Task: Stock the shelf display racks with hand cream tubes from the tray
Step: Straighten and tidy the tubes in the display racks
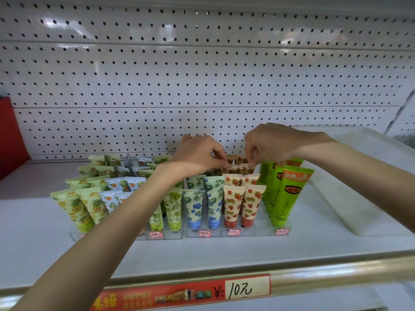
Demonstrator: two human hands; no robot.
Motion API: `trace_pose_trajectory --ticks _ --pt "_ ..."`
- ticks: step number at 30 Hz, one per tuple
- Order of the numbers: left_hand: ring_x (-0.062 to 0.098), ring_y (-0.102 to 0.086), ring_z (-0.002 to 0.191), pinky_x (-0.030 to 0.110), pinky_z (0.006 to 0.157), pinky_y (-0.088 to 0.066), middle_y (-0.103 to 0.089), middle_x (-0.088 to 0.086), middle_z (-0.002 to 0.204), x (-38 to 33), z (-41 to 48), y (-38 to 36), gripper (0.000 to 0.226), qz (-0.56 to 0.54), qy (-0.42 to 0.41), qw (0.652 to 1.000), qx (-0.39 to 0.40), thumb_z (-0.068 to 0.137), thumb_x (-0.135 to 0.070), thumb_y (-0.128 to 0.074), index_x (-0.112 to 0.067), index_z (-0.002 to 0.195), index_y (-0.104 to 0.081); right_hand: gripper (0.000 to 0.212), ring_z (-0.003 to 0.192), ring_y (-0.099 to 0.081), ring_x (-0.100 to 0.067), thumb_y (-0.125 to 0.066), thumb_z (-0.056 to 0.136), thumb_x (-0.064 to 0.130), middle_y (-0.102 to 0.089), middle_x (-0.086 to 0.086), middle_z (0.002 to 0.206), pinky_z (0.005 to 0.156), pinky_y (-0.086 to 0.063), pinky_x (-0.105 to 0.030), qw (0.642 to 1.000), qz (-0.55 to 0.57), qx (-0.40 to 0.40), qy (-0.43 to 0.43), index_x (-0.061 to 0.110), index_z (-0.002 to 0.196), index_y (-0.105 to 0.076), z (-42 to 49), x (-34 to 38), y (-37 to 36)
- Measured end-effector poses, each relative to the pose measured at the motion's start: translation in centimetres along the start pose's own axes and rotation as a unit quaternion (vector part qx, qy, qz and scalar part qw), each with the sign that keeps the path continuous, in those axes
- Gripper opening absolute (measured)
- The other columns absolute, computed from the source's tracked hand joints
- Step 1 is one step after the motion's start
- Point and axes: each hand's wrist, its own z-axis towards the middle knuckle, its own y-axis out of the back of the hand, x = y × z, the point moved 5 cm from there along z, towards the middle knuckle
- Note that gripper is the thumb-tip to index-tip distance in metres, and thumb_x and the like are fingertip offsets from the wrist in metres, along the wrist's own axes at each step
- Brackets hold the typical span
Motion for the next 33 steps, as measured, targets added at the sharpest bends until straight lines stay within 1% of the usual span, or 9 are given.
trace_pose_trajectory --ticks 4,8,11,14,17,20,22,26,33 --pt "0.003 -0.053 0.086 0.030 0.094 -0.022 -0.060 -0.024 0.079 0.6 -0.5 1.6 0.020 -0.014 0.008 1.000 -0.016 0.078 -0.050 -0.065 -0.032 0.084 -0.070 0.010 0.070 -0.049 -0.002 -0.071 0.081 0.032 -0.061 0.006 0.088 0.056 -0.031 -0.020 1.000 0.011 0.007 -0.008 0.023 0.084 -0.071 0.1 -0.1 0.0" --pt "-0.006 -0.050 0.078 0.037 0.102 -0.028 -0.057 -0.028 0.077 2.5 -1.2 4.2 0.019 -0.014 0.029 0.998 -0.051 0.079 -0.049 -0.064 -0.032 0.084 -0.071 0.011 0.082 -0.053 -0.009 -0.072 0.080 0.034 -0.060 0.006 0.089 0.071 -0.041 -0.028 1.000 0.029 0.001 0.002 0.025 0.085 -0.071 0.1 0.1 0.5" --pt "-0.005 -0.049 0.076 0.039 0.101 -0.030 -0.057 -0.029 0.077 4.1 -2.1 5.8 0.013 -0.021 0.048 0.996 -0.068 0.079 -0.047 -0.065 -0.034 0.078 -0.069 0.014 0.080 -0.051 -0.008 -0.069 0.082 0.033 -0.057 0.004 0.090 0.065 -0.038 -0.025 0.998 0.052 -0.029 0.007 0.021 0.088 -0.070 0.3 0.2 1.3" --pt "-0.001 -0.052 0.078 0.040 0.101 -0.032 -0.060 -0.025 0.081 5.5 -3.1 6.8 0.013 -0.025 0.067 0.995 -0.073 0.079 -0.045 -0.066 -0.033 0.079 -0.070 0.014 0.080 -0.050 -0.010 -0.069 0.083 0.029 -0.057 0.001 0.089 0.067 -0.038 -0.026 0.992 0.105 -0.060 0.023 0.017 0.089 -0.073 0.9 0.8 2.0" --pt "-0.003 -0.051 0.078 0.036 0.098 -0.032 -0.059 -0.026 0.080 6.3 -3.8 7.4 0.010 -0.028 0.075 0.994 -0.077 0.079 -0.044 -0.067 -0.035 0.076 -0.068 0.013 0.077 -0.048 -0.010 -0.069 0.084 0.025 -0.057 -0.001 0.090 0.066 -0.037 -0.025 0.985 0.150 -0.071 0.041 0.015 0.090 -0.073 1.8 2.0 2.3" --pt "-0.002 -0.051 0.078 0.035 0.096 -0.032 -0.059 -0.024 0.080 6.2 -3.6 6.7 0.007 -0.006 0.061 0.996 -0.062 0.079 -0.044 -0.067 -0.037 0.076 -0.066 0.015 0.078 -0.048 -0.010 -0.069 0.084 0.027 -0.053 0.000 0.090 0.071 -0.040 -0.029 0.987 0.143 -0.060 0.045 0.015 0.092 -0.073 3.2 3.4 1.8" --pt "0.004 -0.053 0.082 0.033 0.093 -0.029 -0.059 -0.022 0.082 5.6 -2.8 5.8 0.009 0.021 0.039 0.998 -0.051 0.080 -0.043 -0.066 -0.035 0.081 -0.069 0.015 0.075 -0.046 -0.009 -0.068 0.085 0.028 -0.049 0.004 0.085 0.067 -0.038 -0.027 0.990 0.123 -0.048 0.044 0.017 0.094 -0.071 4.0 4.1 1.3" --pt "0.005 -0.049 0.082 0.028 0.083 -0.019 -0.056 -0.019 0.081 4.5 -1.1 4.0 0.013 0.074 0.006 0.997 -0.034 0.083 -0.039 -0.066 -0.029 0.090 -0.072 0.015 0.085 -0.048 -0.013 -0.067 0.085 0.031 -0.049 0.008 0.083 0.064 -0.035 -0.025 0.994 0.091 -0.043 0.038 0.020 0.094 -0.071 5.1 4.4 0.6" --pt "0.009 -0.052 0.085 0.029 0.080 -0.016 -0.064 -0.013 0.083 4.8 -0.4 2.9 0.008 0.123 -0.006 0.992 -0.022 0.081 -0.037 -0.068 -0.030 0.081 -0.071 0.013 0.080 -0.044 -0.009 -0.067 0.085 0.029 -0.043 0.016 0.076 0.057 -0.027 -0.017 0.994 0.092 -0.039 0.033 0.018 0.090 -0.070 5.6 4.5 -0.5"
